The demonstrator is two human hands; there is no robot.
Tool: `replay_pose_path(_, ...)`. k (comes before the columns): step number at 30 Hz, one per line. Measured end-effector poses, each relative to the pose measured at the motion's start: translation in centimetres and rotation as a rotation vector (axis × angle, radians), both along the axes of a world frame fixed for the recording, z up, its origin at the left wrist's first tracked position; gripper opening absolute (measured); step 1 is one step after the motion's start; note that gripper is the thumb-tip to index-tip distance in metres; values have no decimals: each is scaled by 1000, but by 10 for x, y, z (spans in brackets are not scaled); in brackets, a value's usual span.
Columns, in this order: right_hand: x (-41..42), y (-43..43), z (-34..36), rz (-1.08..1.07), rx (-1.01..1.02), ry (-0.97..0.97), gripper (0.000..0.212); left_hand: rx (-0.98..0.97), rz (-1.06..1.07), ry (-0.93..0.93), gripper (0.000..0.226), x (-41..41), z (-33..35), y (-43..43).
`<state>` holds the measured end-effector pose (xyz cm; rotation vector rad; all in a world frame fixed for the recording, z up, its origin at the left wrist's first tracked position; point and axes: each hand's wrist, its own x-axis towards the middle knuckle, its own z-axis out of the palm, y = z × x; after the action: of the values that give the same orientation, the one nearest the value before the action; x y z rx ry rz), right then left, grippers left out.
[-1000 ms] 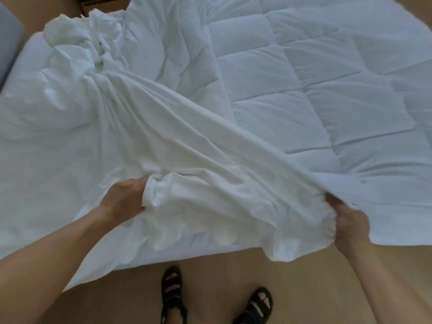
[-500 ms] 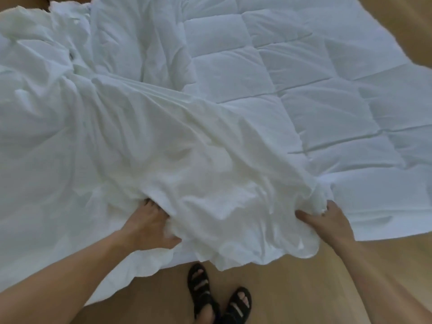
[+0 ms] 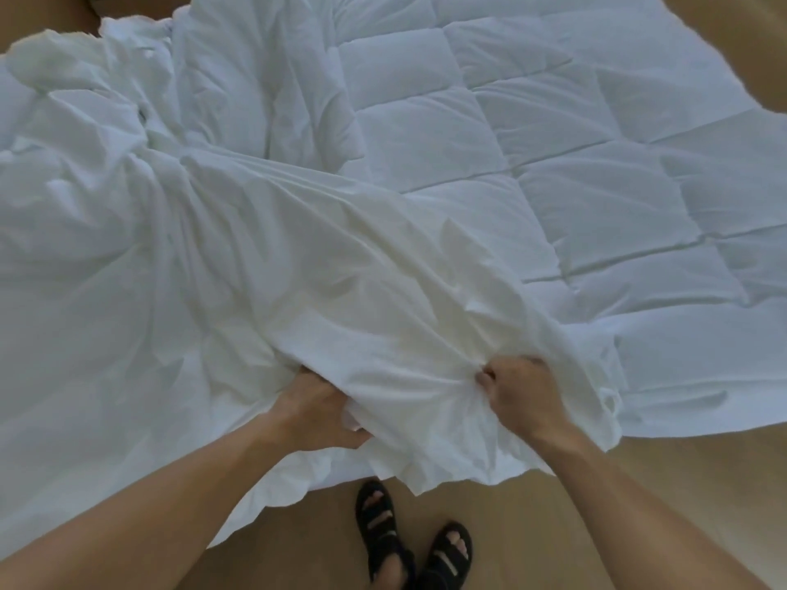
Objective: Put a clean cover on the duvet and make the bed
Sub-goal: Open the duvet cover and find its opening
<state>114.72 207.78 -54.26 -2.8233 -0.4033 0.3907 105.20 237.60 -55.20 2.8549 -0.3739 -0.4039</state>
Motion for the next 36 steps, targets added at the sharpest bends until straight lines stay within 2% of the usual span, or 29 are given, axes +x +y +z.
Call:
replay_pose_path(4, 49, -80, 42, -475, -105, -172, 28, 15, 60, -55, 106, 2, 8, -6)
replay_pose_path(6, 65, -88, 49, -576, -127, -201, 35, 24, 72, -75, 106, 1, 7, -9)
replay_pose_path(9, 57, -45, 46, -377, -17, -292, 44, 9, 96, -56, 107, 0, 5, -14)
replay_pose_path(12, 14, 3, 29, -58, 11, -283, 83, 6, 99, -68, 104, 1, -1, -20)
replay_pose_path(13, 1, 15, 22, 64, -4, -257, 89, -3, 107, -77, 103, 2, -1, -21)
replay_pose_path(14, -11, 25, 13, 174, -31, -216, 86, -14, 108, -91, 102, 4, 0, -21)
replay_pose_path(16, -24, 34, -4, 263, -50, -133, 57, -27, 104, -116, 101, 7, -1, -18)
replay_pose_path(18, -15, 33, -4, 203, 16, -20, 24, -36, 110, -122, 102, 7, -2, -13)
replay_pose_path(19, -8, 27, -2, 160, 33, 33, 19, -40, 110, -124, 102, 6, -2, -11)
replay_pose_path(21, 9, 3, 6, 67, 30, 53, 19, -55, 109, -128, 103, 6, -3, -9)
replay_pose_path(24, 29, -31, 26, -92, 50, -81, 18, -72, 123, -134, 102, 5, -6, -10)
replay_pose_path(26, 20, -29, 32, -73, 123, -84, 15, -80, 117, -155, 99, 3, -9, -13)
replay_pose_path(28, 5, -9, 27, 126, 70, 21, 51, -89, 107, -157, 97, 2, -10, -17)
replay_pose_path(29, -1, 2, 22, 217, -18, 98, 67, -93, 104, -149, 96, 3, -10, -18)
replay_pose_path(30, -7, 13, 14, 288, -105, 129, 69, -96, 105, -144, 96, 4, -9, -19)
replay_pose_path(31, -11, 22, 7, 331, -164, 117, 59, -91, 110, -133, 96, 5, -8, -19)
replay_pose_path(33, -13, 33, 0, 363, -175, -13, 22, -71, 110, -105, 97, 8, -4, -18)
replay_pose_path(34, -13, 33, 2, 348, -126, -59, 15, -70, 111, -94, 97, 10, -3, -17)
replay_pose_path(36, -6, 20, 7, 312, 11, -120, 22, -82, 124, -87, 98, 12, 0, -14)
